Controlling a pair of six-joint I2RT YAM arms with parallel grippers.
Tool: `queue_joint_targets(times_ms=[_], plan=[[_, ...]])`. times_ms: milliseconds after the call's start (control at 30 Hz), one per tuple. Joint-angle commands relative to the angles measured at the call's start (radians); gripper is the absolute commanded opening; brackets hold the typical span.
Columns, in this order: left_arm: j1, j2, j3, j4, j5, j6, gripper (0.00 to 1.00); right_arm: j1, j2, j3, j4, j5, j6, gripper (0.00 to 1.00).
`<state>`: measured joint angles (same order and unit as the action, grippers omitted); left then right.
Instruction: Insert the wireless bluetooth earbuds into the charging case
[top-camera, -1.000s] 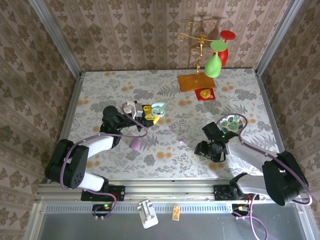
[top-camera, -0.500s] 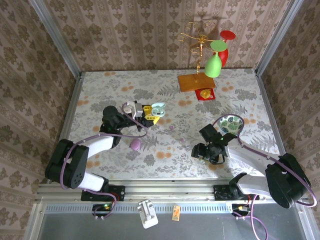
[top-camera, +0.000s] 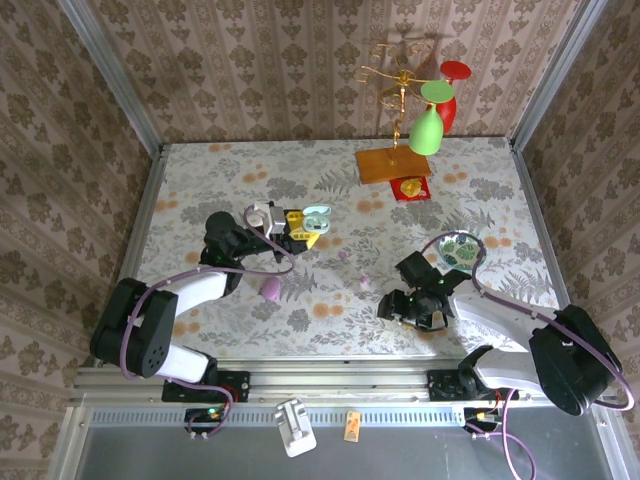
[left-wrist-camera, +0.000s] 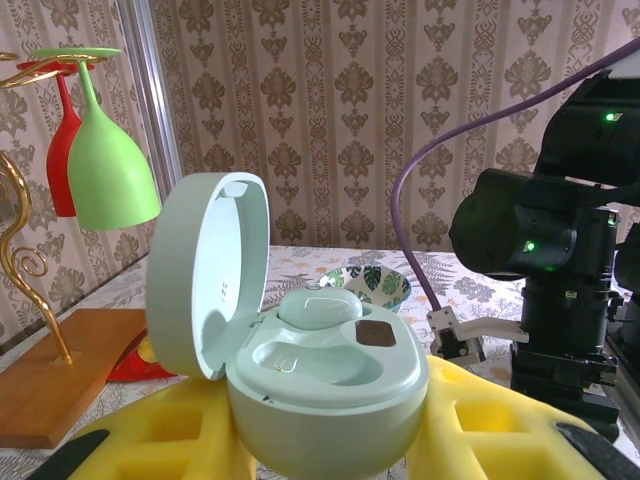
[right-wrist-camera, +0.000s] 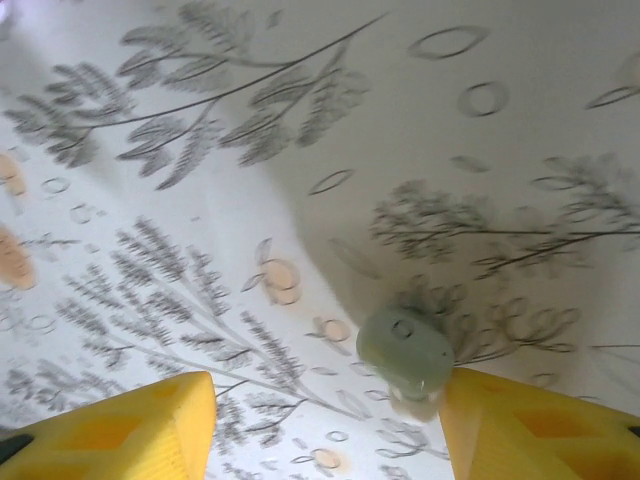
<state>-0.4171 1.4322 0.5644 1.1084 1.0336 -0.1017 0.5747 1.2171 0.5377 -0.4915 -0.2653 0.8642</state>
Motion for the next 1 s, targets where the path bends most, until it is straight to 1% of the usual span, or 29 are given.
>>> queue_joint_targets(times_ms=[0, 67, 100, 267, 333, 400, 600, 667, 767, 967], plan=[[0.008, 0.002, 0.02, 0.048, 0.026, -0.007, 0.26, 0.02, -0.031, -0.02, 0.08, -0.097, 0.049, 0.62], [0.007, 0.01, 0.021, 0.061, 0.027, -0.013, 0.26, 0.022, -0.04, -0.024, 0.106, -0.138, 0.045, 0.62], [0.008, 0.013, 0.019, 0.071, 0.028, -0.02, 0.26, 0.022, -0.047, -0.018, 0.089, -0.132, 0.038, 0.62], [0.008, 0.011, 0.017, 0.08, 0.029, -0.025, 0.26, 0.014, -0.108, 0.026, -0.078, -0.002, -0.033, 0.62], [0.008, 0.013, 0.019, 0.08, 0.031, -0.025, 0.26, 0.003, -0.124, 0.027, -0.076, 0.034, -0.041, 0.61], [0.008, 0.013, 0.019, 0.082, 0.03, -0.025, 0.26, -0.013, -0.127, 0.023, -0.052, 0.044, -0.063, 0.6], [0.008, 0.011, 0.017, 0.082, 0.031, -0.03, 0.26, -0.114, -0.092, 0.025, -0.018, 0.01, -0.162, 0.57], [0.008, 0.011, 0.016, 0.081, 0.028, -0.03, 0.26, -0.141, -0.076, 0.013, 0.002, -0.012, -0.18, 0.54], [0.008, 0.017, 0.019, 0.081, 0.027, -0.033, 0.26, -0.158, -0.048, 0.0, 0.028, -0.039, -0.214, 0.46], [0.006, 0.02, 0.031, 0.075, 0.031, -0.04, 0.26, -0.167, 0.01, -0.027, 0.065, -0.073, -0.235, 0.41]])
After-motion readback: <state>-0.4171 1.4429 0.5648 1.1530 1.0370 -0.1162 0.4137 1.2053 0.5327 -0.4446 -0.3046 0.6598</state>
